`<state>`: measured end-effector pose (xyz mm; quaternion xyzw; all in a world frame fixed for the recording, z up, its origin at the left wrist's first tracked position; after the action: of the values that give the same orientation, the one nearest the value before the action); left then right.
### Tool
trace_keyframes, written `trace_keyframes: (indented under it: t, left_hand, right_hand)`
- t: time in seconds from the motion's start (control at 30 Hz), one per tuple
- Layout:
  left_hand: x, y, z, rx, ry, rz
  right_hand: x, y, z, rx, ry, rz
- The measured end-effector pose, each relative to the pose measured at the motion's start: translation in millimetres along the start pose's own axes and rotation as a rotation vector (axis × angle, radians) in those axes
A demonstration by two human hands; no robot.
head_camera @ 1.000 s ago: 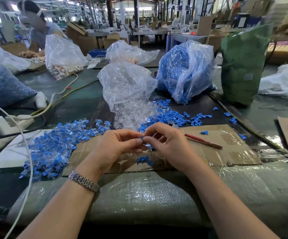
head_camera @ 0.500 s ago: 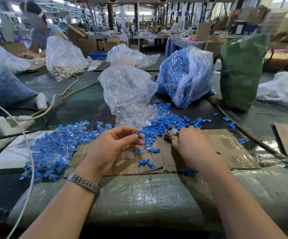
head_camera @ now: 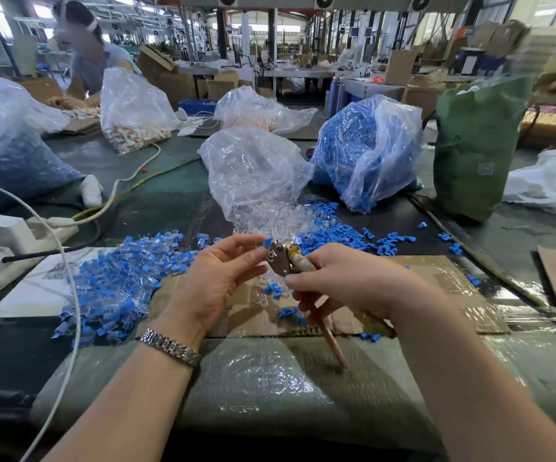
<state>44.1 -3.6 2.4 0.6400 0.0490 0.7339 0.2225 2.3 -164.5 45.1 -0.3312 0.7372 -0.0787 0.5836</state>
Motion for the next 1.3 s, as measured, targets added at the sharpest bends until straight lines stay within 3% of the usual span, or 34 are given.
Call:
trace_keyframes:
  t: [0.4,0.6,0.77,0.87,0.93,1.0,1.07,1.2,1.3]
  left_hand:
    - [-4.6,-0.3,0.5,0.006,0.020,0.238]
    - [-5.8,-3.5,1.5,-0.010,0.036,0.296]
    - [-1.2,-4.0,-0.1,0.011,0.063,0.362]
    - [15.3,-22.0,-3.4,0.240,0.180,0.531]
    - [31.5,-39.9,-9.8,0.522,0.258,0.866]
    - [43.5,-40.0,-16.6,0.646,0.305,1.098]
    - [42.4,-28.1,-15.0,0.502,0.303,1.049]
    - [15.4,6.1,-13.7,-0.014,0.115,1.013]
    - [8.8,11.1,-13.3,-0.127,0.078,1.000]
  right_hand:
    - [8.0,13.5,3.3,0.056,0.015,-0.149]
    - [5.5,19.5,2.7,0.160,0.006,-0.232]
    - [6.3,14.4,-1.2,0.119,0.040,-0.156]
    - [12.1,-8.5,-7.0,0.156,0.071,-0.115]
    - [17.3,-36.0,-7.9,0.320,0.097,-0.249]
    - [25.4,-60.1,-6.0,0.487,0.154,-0.447]
    - [36.7,-70.5,0.1,0.553,0.234,-0.599]
    - [61.6,-66.1,16.1,0.546,0.322,-0.733]
    - [69.1,-61.1,22.2,0.575,0.341,-0.819]
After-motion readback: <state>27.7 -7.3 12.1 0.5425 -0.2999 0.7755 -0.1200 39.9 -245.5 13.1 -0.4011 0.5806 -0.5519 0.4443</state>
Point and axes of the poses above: each hand's wrist, its own z-axis towards the middle knuckle, its own y-axis out of the palm, x = y × z, the point moved 7 cm from there along z, towards the middle knuckle, and after that the axes turned 4 degrees about y, right-handed, at the moved point
